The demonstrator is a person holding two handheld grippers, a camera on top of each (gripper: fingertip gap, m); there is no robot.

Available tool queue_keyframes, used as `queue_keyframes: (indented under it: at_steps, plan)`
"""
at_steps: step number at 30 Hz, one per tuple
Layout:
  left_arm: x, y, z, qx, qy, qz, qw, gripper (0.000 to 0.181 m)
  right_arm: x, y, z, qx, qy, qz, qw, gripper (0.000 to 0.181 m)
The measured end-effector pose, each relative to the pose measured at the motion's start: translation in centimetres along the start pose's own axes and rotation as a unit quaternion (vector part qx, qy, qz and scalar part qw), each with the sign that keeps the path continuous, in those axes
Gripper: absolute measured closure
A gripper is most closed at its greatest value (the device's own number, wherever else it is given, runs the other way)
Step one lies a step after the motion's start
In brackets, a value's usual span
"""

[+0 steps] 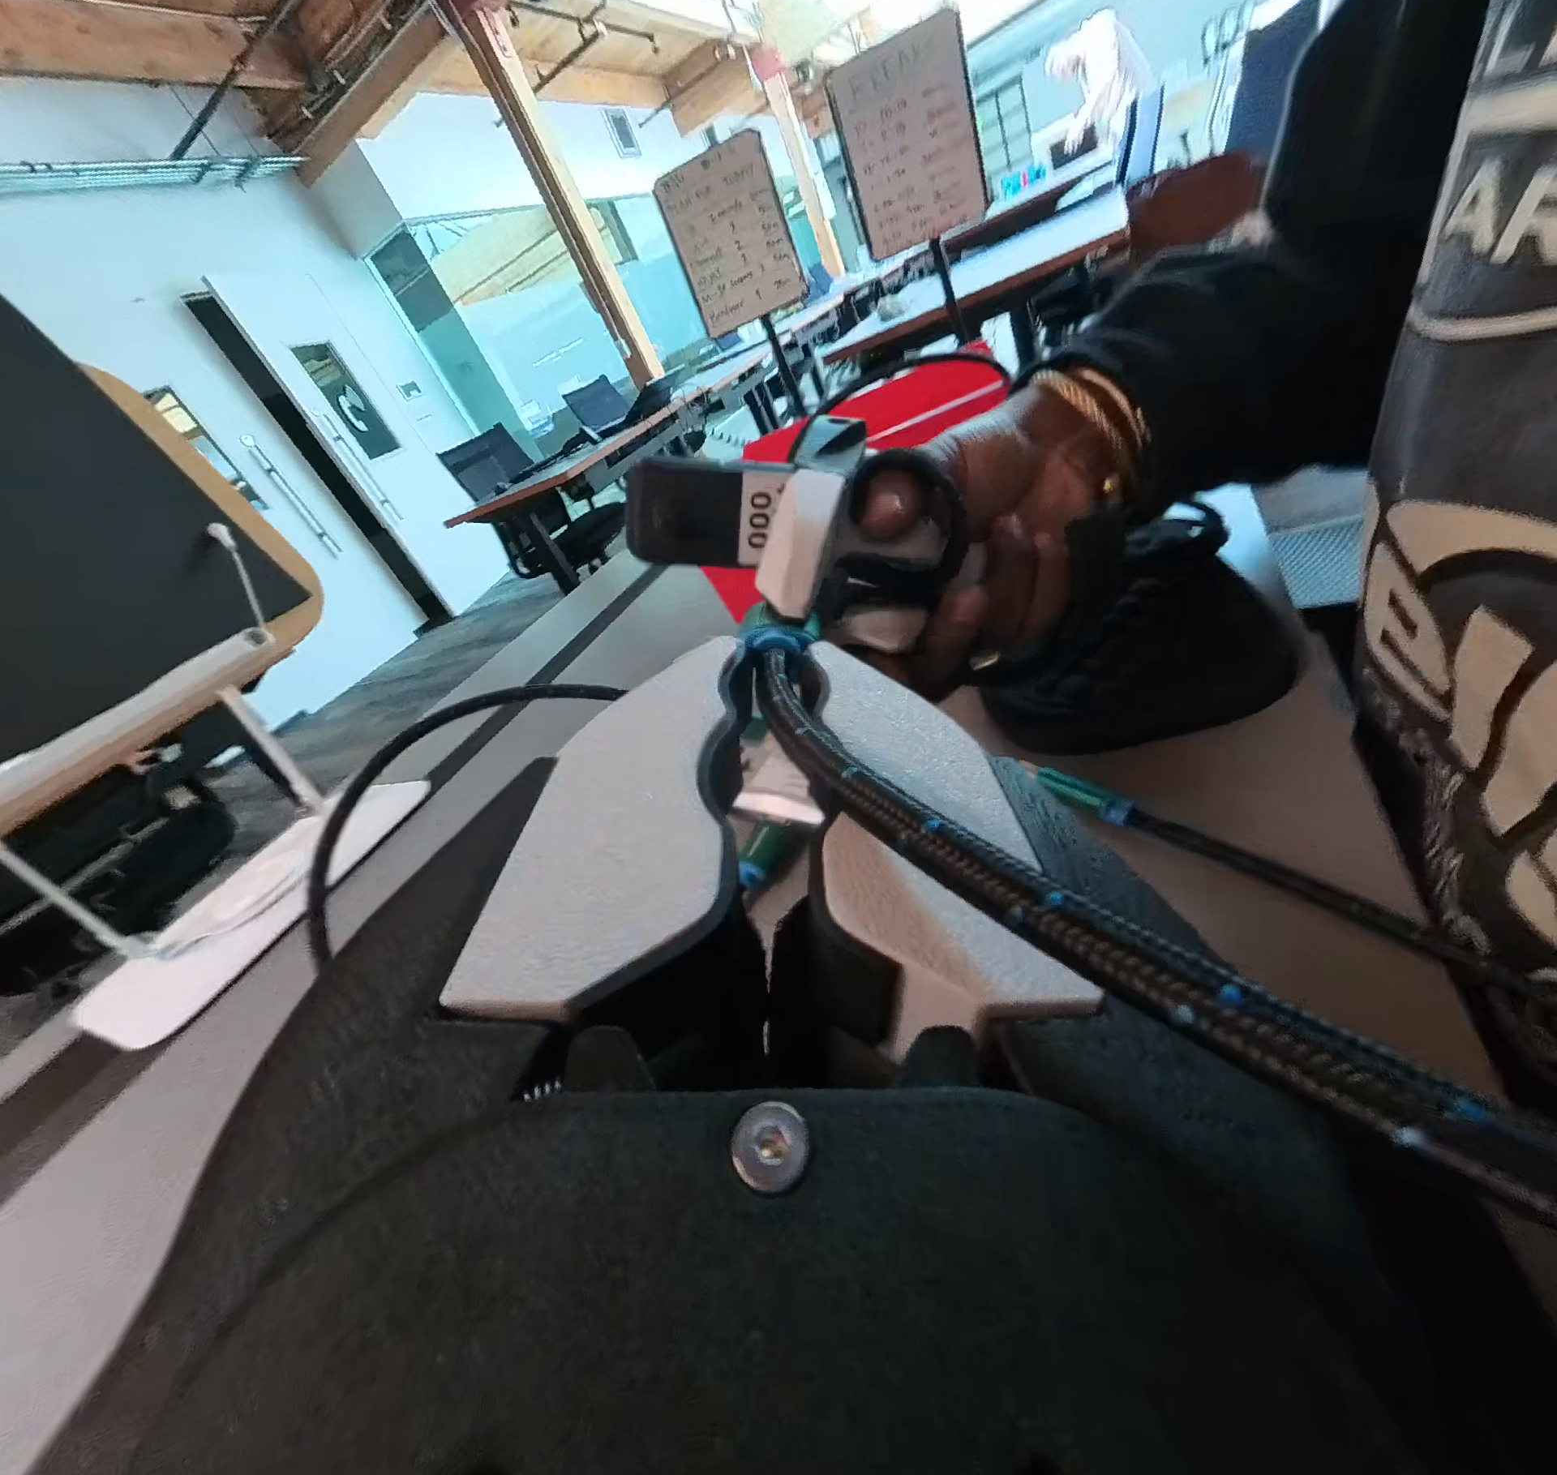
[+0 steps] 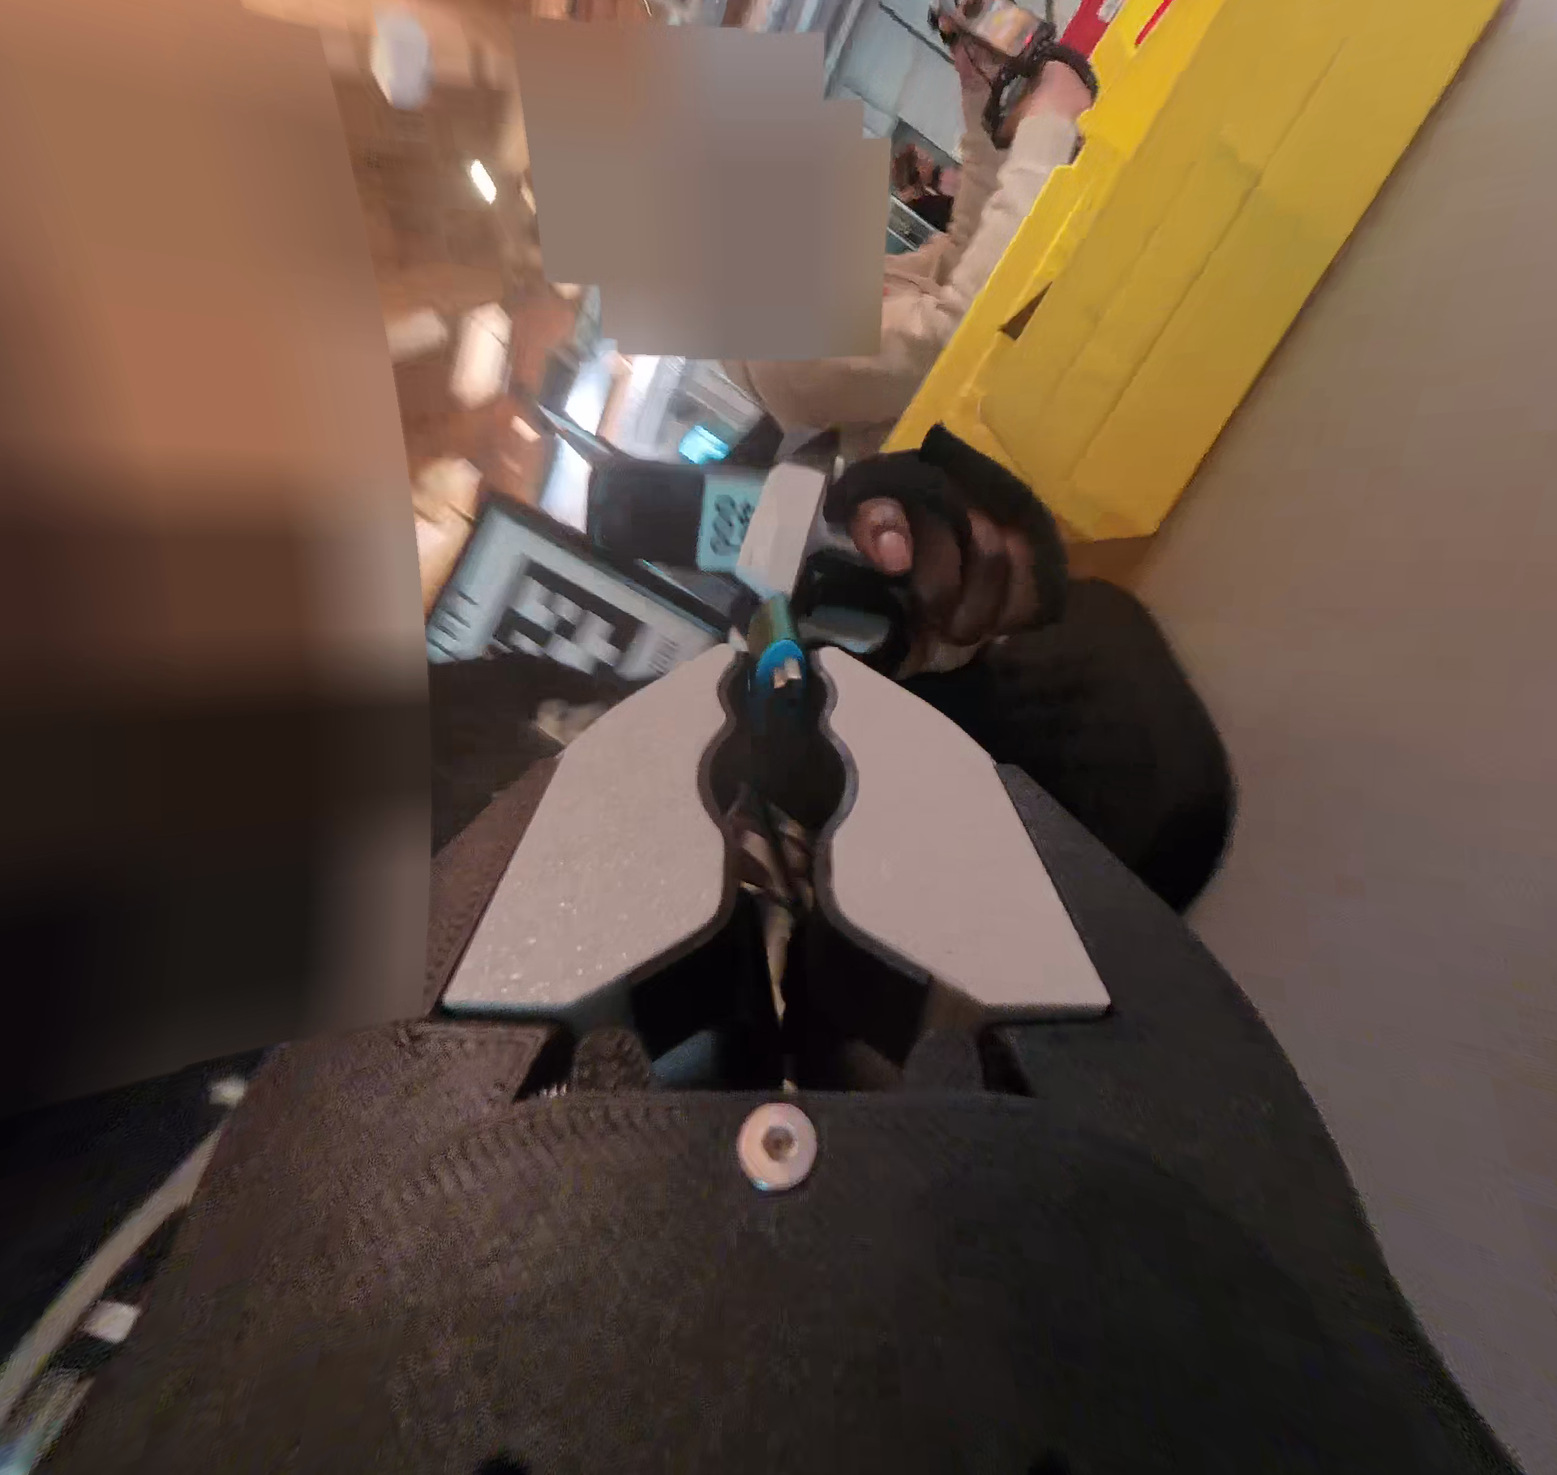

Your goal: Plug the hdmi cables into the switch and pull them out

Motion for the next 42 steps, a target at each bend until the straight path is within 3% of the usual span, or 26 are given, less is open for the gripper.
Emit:
queue_keyframes:
  at_steps: [2, 3, 5, 7, 9, 12, 18, 21, 23, 28, 31, 37, 42]
  plan:
    - [-0.1, -0.2, -0.2, 0.008, -0.033, -0.004, 0.999, 0.17, -0.4, -0.7, -0.1, -0.053, -0.143, -0.073, 0.986, 0.158]
    - [-0.3, -0.4, -0.3, 0.008, -0.039, 0.005, 0.999, 0.17, -0.4, -1.6, 0.2, -0.071, -0.213, -0.127, 0.966, 0.144]
    - [-0.7, -0.8, -0.8, 0.009, -0.054, 0.015, 0.998, 0.172, -0.4, -4.2, 1.2, -0.102, -0.324, -0.235, 0.911, 0.119]
    - [-0.8, -1.0, -1.0, 0.015, -0.071, 0.015, 0.997, 0.172, -0.2, -7.4, 2.1, -0.139, -0.401, -0.325, 0.845, 0.109]
    - [-0.9, -1.0, -1.0, 0.022, -0.08, 0.013, 0.996, 0.172, 0.8, -10.5, 2.3, -0.19, -0.409, -0.381, 0.807, 0.108]
    - [-0.9, -1.0, -1.0, 0.029, -0.086, 0.01, 0.996, 0.17, 3.3, -13.2, 0.8, -0.28, -0.359, -0.414, 0.788, 0.104]
    - [-1.0, -1.0, -1.6, 0.013, -0.1, 0.004, 0.995, 0.172, 7.2, -12.5, -1.4, -0.39, -0.345, -0.413, 0.747, 0.113]
    - [-0.9, -0.9, -1.8, 0.006, -0.111, -0.004, 0.994, 0.172, 7.9, -11.7, -1.6, -0.379, -0.349, -0.369, 0.773, 0.139]
    - [-1.0, -0.8, -2.0, 0.002, -0.12, -0.009, 0.993, 0.17, 8.1, -11.7, -1.5, -0.366, -0.369, -0.348, 0.78, 0.141]
    - [-1.3, -0.8, -2.2, 0.002, -0.15, -0.024, 0.988, 0.172, 6.7, -12.3, 0.0, -0.275, -0.374, -0.28, 0.84, 0.142]
    - [-1.3, -0.6, -1.9, 0.013, -0.17, -0.037, 0.985, 0.172, 4.6, -11.5, 1.1, -0.229, -0.398, -0.223, 0.86, 0.142]
    - [-0.7, 0.2, -1.6, 0.011, -0.181, -0.066, 0.981, 0.172, 1.8, -8.8, 1.6, -0.263, -0.449, -0.152, 0.84, 0.142]
    - [-0.3, 0.2, -1.7, 0.002, -0.167, -0.059, 0.984, 0.172, 1.2, -7.7, 1.9, -0.28, -0.465, -0.148, 0.827, 0.142]
Point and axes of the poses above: each gripper's, where its closed fingertips meet, y out along the fingers, z out of its top, x = y × z across the jaws, the point moved 5 cm from there along -y, back along the fingers, and after that the axes turned 7 degrees about -y, right-handed, at the moved point
